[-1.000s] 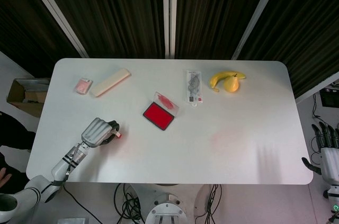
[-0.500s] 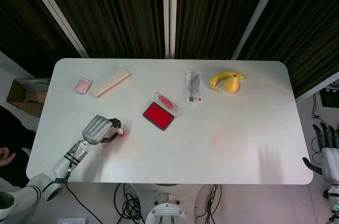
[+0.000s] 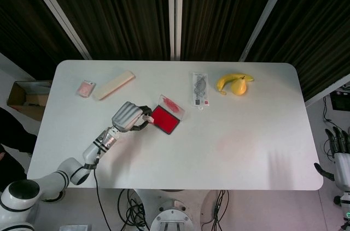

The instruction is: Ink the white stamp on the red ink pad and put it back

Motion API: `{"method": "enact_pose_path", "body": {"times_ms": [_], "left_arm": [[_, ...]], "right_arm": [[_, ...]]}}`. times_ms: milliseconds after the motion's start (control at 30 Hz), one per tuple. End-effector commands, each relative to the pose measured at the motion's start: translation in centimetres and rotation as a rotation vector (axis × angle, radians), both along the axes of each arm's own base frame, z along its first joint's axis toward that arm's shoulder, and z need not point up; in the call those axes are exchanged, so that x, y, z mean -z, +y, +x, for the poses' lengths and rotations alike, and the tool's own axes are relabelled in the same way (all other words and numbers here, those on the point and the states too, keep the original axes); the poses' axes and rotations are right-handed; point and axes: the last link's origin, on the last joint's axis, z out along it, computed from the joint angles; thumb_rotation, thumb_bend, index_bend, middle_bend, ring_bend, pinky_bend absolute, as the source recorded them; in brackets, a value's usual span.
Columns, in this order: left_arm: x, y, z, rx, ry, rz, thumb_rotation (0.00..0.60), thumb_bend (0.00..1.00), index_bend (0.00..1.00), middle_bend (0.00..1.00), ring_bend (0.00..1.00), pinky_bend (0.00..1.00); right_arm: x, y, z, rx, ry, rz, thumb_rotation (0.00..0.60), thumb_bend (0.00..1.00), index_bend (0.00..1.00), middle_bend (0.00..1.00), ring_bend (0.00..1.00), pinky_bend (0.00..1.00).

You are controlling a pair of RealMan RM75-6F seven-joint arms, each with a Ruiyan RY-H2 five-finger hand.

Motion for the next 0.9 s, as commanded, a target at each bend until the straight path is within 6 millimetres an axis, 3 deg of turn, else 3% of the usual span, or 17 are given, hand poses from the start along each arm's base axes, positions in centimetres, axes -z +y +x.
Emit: {"method": "enact_pose_path", "body": {"times_ms": [33,300,633,900], "left_arm": [[1.4,1.2,1.9,-0.001,-0.018,-0.024,0.6,0.48,0.62,0.59,0.93,0.97],[3.6,2.4,4.3,0.021,0.003,-0.049,0.6,0.49,0.62,0.59,0.93,0.97],[6.1,2.5,2.7,-0.019,0.119,-0.071,0.6,0.49,0.63,0.59,0.93,0.97],[6.3,2.4,2.1,-0.035,0.109,-0.074,0.6,0.49,0.63,0.59,0.93,0.97]], "right_arm": [[-0.3,0.0,-0.1,0.009,0.003,0.004,0.6,0.07,0.0,0.0,0.0,0.0],[-0.8,-0.1,-0.1,0.017,0.001,-0.008,0.6,0.07,0.0,0.0,0.0,0.0],[-0.7,0.0,-0.1,0.027,0.005,0.005,0.6,0.07,0.0,0.0,0.0,0.0],[-0.4,0.0,-0.1,0.028,0.002,0.012,0.6,0.07,0.0,0.0,0.0,0.0]]}}
